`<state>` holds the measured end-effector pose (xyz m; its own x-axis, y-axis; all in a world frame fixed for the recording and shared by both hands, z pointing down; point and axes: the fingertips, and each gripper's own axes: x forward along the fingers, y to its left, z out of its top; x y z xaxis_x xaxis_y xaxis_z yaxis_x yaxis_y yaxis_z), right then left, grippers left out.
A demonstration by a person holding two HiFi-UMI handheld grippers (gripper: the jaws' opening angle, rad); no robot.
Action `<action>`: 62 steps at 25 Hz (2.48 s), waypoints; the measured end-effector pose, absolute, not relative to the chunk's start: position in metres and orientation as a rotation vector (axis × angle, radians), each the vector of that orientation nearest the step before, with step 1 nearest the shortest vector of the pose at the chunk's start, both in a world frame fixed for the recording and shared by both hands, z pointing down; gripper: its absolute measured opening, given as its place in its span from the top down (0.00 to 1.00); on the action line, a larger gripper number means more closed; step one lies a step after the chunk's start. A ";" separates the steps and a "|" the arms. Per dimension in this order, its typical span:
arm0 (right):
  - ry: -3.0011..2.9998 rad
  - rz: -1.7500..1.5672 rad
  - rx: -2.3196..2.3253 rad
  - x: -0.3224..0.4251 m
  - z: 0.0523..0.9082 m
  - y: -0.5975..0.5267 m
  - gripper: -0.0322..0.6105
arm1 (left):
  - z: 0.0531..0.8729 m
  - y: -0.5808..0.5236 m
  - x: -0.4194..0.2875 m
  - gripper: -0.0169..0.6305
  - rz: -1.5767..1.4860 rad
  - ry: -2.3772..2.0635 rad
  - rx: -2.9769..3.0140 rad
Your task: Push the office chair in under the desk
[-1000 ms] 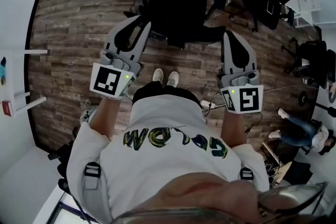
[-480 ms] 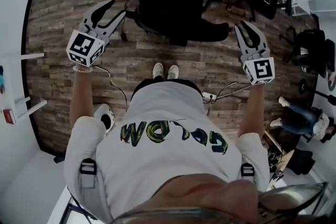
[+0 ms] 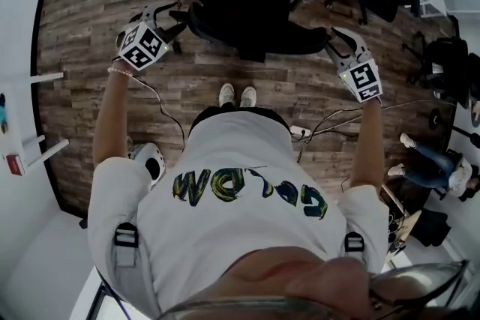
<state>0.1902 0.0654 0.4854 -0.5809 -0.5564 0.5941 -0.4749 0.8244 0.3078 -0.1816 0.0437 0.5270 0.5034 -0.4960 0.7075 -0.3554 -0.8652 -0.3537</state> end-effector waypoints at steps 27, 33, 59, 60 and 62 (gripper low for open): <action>-1.906 -0.269 0.438 0.180 0.585 0.063 0.70 | 0.604 0.036 -0.161 0.72 -1.589 0.354 -2.275; -1.888 -0.252 0.483 0.173 0.586 0.046 0.69 | 0.608 0.012 -0.169 0.71 -1.600 0.390 -2.269; -1.903 -0.248 0.563 0.182 0.586 -0.093 0.67 | 0.609 -0.135 -0.158 0.67 -1.623 0.485 -2.207; -1.905 -0.250 0.557 0.184 0.587 -0.101 0.67 | 0.609 -0.142 -0.156 0.67 -1.626 0.487 -2.207; -1.908 -0.253 0.542 0.187 0.588 -0.116 0.67 | 0.609 -0.157 -0.152 0.67 -1.629 0.496 -2.204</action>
<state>0.1874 -0.1162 0.5879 -0.3118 -0.4815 0.8191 -0.2512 0.8732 0.4176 -0.1520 -0.1567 0.6092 0.2760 -0.4771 0.8344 -0.0688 -0.8757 -0.4780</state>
